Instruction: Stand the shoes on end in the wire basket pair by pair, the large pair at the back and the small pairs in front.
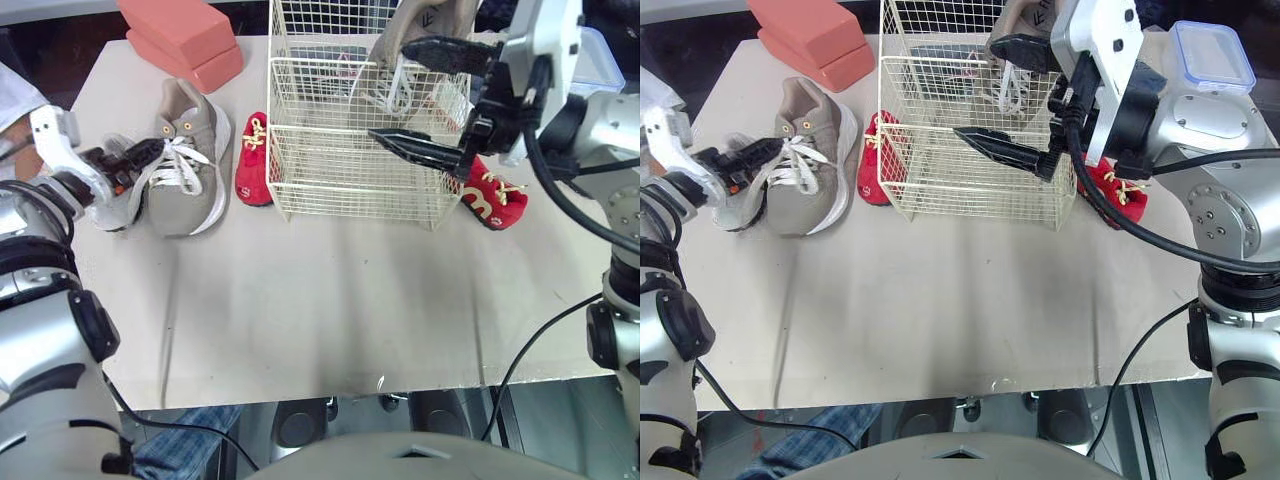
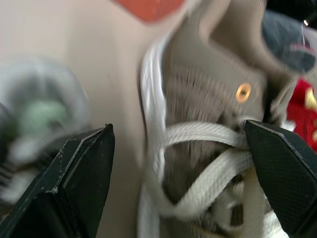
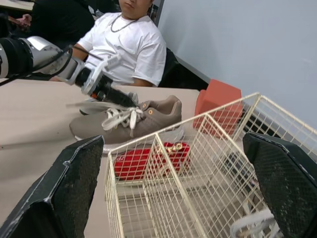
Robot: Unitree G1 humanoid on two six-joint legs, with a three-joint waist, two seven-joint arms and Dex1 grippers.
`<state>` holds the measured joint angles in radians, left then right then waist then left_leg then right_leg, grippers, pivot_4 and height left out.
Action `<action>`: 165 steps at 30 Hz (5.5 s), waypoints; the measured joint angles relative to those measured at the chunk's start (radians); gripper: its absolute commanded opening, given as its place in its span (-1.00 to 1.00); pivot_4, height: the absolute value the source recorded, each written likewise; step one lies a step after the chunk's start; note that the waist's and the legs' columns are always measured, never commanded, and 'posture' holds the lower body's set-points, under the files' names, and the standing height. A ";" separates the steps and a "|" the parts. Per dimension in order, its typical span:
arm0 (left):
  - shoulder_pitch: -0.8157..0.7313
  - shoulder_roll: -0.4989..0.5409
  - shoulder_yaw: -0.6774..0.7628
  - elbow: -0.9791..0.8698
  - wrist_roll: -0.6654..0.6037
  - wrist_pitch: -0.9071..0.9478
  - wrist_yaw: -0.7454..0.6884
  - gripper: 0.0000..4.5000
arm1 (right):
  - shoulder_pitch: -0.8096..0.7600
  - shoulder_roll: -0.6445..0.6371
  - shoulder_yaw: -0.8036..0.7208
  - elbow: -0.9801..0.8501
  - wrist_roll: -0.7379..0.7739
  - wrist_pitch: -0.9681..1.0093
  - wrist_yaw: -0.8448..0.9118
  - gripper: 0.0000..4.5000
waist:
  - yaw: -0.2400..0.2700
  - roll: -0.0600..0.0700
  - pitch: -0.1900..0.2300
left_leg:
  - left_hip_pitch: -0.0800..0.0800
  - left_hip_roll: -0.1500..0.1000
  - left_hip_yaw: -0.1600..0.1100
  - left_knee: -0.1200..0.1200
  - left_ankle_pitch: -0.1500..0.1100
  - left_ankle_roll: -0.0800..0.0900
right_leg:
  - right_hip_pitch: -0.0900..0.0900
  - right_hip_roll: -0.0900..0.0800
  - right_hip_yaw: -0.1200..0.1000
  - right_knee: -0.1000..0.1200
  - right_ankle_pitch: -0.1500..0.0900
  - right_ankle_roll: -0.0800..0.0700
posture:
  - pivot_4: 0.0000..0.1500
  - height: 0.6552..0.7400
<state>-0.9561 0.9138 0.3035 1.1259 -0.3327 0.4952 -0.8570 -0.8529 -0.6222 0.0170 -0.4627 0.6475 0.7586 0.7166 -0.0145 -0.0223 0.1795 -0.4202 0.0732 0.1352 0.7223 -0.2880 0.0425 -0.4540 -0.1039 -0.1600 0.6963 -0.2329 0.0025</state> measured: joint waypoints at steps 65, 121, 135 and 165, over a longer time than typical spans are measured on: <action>0.456 -0.253 0.395 -1.179 -0.618 0.215 0.350 -0.87 | -0.031 0.136 -0.028 0.128 0.002 -0.065 -0.045 1.00 | 0.000 -0.005 0.000 | -0.014 0.001 -0.004 0.016 0.000 0.000 | -0.011 -0.002 0.003 0.014 0.000 -0.001 | 1.00 -0.27; -0.067 0.122 -0.411 0.077 0.134 -0.239 -0.734 -0.08 | 0.076 -0.022 -0.023 -0.021 0.188 0.088 0.100 1.00 | -0.002 -0.005 -0.001 | -0.015 0.000 -0.002 0.015 -0.001 0.001 | -0.013 -0.002 0.000 0.014 0.000 -0.001 | 1.00 -0.27; -0.009 0.158 -0.362 0.056 0.015 -0.140 -0.740 -0.78 | 0.075 -0.006 -0.005 -0.005 0.155 0.066 0.103 1.00 | -0.006 -0.007 0.000 | -0.017 0.001 -0.003 0.016 -0.001 0.002 | -0.014 -0.002 -0.001 0.013 0.000 -0.001 | 1.00 -0.27; -0.355 -0.471 0.169 -0.435 -0.315 -0.387 0.110 -0.79 | 0.080 0.088 -0.114 0.055 0.032 -0.069 -0.142 1.00 | -0.003 -0.010 0.000 | -0.016 -0.002 -0.003 0.018 -0.001 0.002 | -0.012 -0.002 -0.002 0.015 0.000 0.000 | 1.00 -0.27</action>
<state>-1.3110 0.4433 0.4721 0.6906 -0.6479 0.1084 -0.7465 -0.7727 -0.5342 -0.0968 -0.4073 0.6793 0.6898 0.5744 -0.0176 -0.0320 0.1794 -0.4362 0.0713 0.1325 0.7407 -0.2891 0.0444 -0.4660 -0.1057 -0.1620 0.7115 -0.2326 0.0021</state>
